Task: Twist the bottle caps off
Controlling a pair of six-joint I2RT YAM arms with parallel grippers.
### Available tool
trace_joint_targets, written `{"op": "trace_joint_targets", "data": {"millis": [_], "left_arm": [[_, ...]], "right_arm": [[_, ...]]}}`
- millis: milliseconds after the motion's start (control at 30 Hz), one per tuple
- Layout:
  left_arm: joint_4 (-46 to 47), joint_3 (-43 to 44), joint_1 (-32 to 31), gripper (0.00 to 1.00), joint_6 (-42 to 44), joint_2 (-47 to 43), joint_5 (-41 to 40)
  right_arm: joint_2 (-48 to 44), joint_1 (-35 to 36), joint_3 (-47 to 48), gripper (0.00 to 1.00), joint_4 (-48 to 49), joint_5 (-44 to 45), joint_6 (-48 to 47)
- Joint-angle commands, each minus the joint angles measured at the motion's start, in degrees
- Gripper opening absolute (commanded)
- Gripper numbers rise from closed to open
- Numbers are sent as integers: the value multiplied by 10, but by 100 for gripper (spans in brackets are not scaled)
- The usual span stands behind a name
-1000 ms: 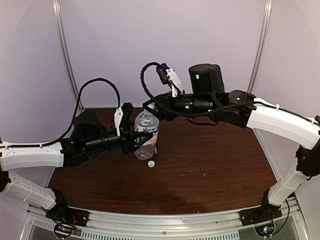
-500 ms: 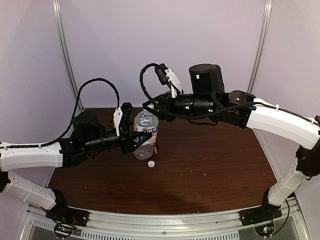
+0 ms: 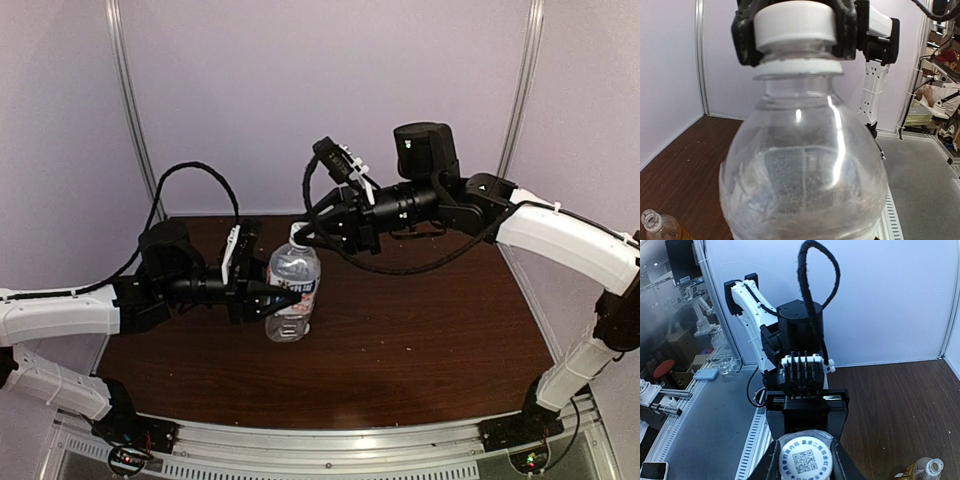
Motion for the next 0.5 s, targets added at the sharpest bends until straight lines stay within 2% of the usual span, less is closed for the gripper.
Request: {"op": "trace_joint_targets", "data": {"millis": [0,400,467], "left_arm": [[66,-1,-5,34,-3,-4,146],[78,4,-4,33,-11,16,126],[79,5,-3,33,-11,22,131]], "right_arm": [[-9,-19,22,23,-21,-86,-68],[-20,-19,8,24,-13,-64,-57],[-26,-18,7,28,-11,-69,-60]]}}
